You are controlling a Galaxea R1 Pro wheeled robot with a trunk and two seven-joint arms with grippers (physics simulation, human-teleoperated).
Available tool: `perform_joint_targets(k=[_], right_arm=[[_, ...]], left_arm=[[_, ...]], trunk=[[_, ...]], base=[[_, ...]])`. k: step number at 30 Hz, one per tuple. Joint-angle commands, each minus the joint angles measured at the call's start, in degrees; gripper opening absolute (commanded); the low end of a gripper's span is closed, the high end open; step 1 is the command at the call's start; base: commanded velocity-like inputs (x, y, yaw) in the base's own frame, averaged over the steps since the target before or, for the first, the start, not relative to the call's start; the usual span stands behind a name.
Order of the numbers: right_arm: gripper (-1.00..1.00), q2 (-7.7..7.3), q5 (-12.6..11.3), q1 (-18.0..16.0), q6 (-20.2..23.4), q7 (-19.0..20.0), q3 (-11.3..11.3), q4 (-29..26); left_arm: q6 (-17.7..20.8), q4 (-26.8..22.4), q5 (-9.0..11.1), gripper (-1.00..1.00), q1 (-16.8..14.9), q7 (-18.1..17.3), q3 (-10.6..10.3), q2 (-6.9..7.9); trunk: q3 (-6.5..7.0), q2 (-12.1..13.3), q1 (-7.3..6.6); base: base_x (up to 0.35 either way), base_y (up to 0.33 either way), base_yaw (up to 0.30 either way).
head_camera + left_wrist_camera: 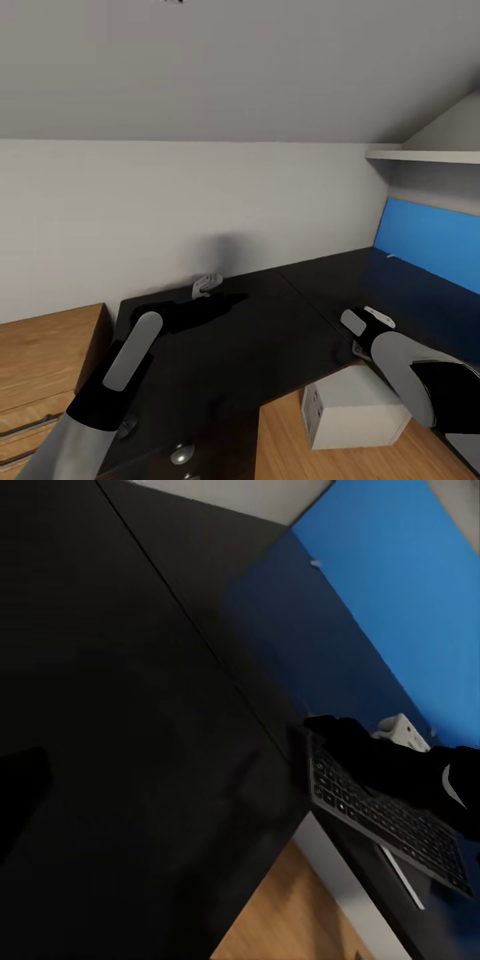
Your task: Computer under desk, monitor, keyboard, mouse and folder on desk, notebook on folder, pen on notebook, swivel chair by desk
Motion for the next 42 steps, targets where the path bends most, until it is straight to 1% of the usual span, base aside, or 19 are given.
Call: perform_joint_targets(k=[1, 4, 16, 30, 37, 39, 41, 42], right_arm=[[1.0, -0.02, -0.2, 0.0, 0.6, -0.3, 0.5, -0.1], [1.0, -0.02, -0.2, 0.0, 0.6, -0.3, 0.5, -0.1], [1.0, -0.02, -0.2, 0.0, 0.3, -0.3, 0.4, -0.2], [1.0, -0.02, -0.1, 0.0, 0.0, -0.5, 0.5, -0.2], [1.0, 0.24, 0.0, 0.0, -0.2, -0.2, 0.5, -0.2], [1.0, 0.64, 0.4, 0.0, -1.2, -0.1, 0.5, -0.1], [1.0, 1.34, 2.0, 0.0, -3.6, 0.0, 0.7, 0.0], [1.0, 1.56, 2.7, 0.0, -4.1, 0.0, 0.7, 0.0]], left_arm=[[0.0, -0.1, 0.6, 1.0, -0.1, 0.6, -0.1, 0.04], [0.0, -0.1, 0.5, 1.0, -0.1, 0.6, -0.1, 0.04], [0.1, -0.1, 0.8, 1.0, 0.0, 0.5, -0.1, 0.04], [0.1, 0.0, 0.7, 1.0, -0.1, 0.6, -0.1, 0.04], [0.1, 0.0, 0.6, 1.0, -0.1, 0.7, -0.1, 0.04], [0.1, 0.0, 0.6, 1.0, -0.1, 0.7, -0.1, 0.04], [0.1, 0.0, 0.6, 1.0, -0.1, 0.7, -0.1, 0.04], [0.1, 0.0, 0.6, 1.0, -0.1, 0.7, -0.1, 0.04]], trunk=[[0.12, 0.4, -0.23], [0.66, 1.6, -0.89], [0.67, 1.6, -0.89], [0.91, 1.6, -0.89], [0.94, 1.6, -0.89], [0.94, 1.6, -0.89], [0.94, 1.6, -0.89], [0.94, 1.6, -0.89]], base=[[0.0, 0.0, 0.0], [0.0, 0.0, 0.0], [0.0, 0.0, -0.009], [0.0, 0.0, -0.211], [0.0, 0.0, -0.082], [0.0, 0.0, -0.019], [0.0, 0.0, -0.009], [0.0, 0.0, -0.006]])
